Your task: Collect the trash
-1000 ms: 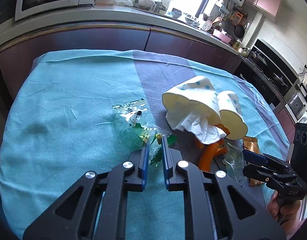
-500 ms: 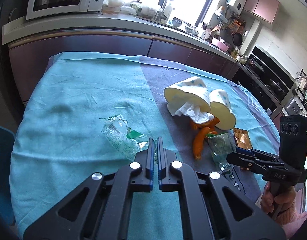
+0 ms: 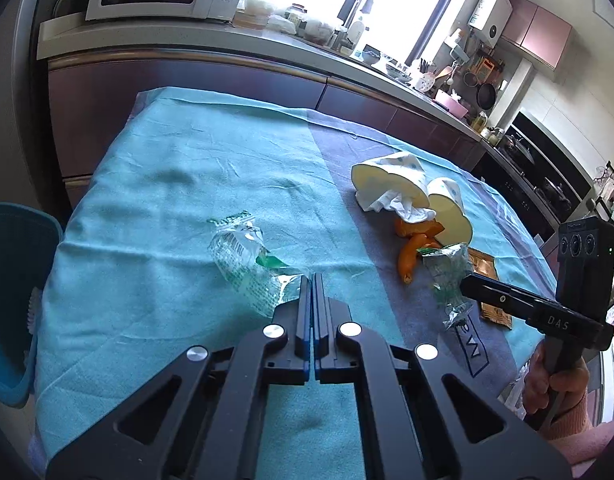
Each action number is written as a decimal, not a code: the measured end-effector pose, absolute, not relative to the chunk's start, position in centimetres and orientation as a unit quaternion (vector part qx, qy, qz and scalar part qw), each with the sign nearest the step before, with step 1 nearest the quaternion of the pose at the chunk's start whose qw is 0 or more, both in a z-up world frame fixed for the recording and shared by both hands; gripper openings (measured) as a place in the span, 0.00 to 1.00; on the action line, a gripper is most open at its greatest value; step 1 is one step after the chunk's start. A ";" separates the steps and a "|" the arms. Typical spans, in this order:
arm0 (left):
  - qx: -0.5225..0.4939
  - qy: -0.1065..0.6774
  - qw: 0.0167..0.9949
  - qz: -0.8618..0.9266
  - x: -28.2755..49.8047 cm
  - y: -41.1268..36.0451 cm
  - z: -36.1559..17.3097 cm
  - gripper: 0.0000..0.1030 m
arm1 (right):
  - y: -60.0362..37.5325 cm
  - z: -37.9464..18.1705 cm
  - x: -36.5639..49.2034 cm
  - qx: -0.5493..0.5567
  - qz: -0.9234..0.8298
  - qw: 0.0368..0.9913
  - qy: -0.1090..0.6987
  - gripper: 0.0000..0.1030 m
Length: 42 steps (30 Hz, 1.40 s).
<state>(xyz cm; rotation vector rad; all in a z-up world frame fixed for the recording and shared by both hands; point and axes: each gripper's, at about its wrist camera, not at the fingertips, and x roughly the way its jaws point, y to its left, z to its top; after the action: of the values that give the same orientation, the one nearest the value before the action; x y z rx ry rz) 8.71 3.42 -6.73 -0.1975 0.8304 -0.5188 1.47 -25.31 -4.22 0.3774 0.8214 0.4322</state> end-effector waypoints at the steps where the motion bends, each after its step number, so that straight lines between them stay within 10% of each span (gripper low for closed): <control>1: -0.096 0.397 0.879 -0.247 8.5 3.6 -6.7 0.01 | -25.0 -4.1 1.5 0.180 0.211 0.877 0.393 0.15; 42: -0.150 0.341 0.921 -0.113 3.2 17.0 -3.7 0.01 | -6.8 -0.1 8.8 0.091 0.423 0.817 0.381 0.14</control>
<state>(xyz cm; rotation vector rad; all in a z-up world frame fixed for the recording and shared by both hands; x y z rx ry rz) 3.21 16.97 -3.67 -0.3079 0.7007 -0.2322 8.82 -6.83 -0.07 0.1942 0.8118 0.9007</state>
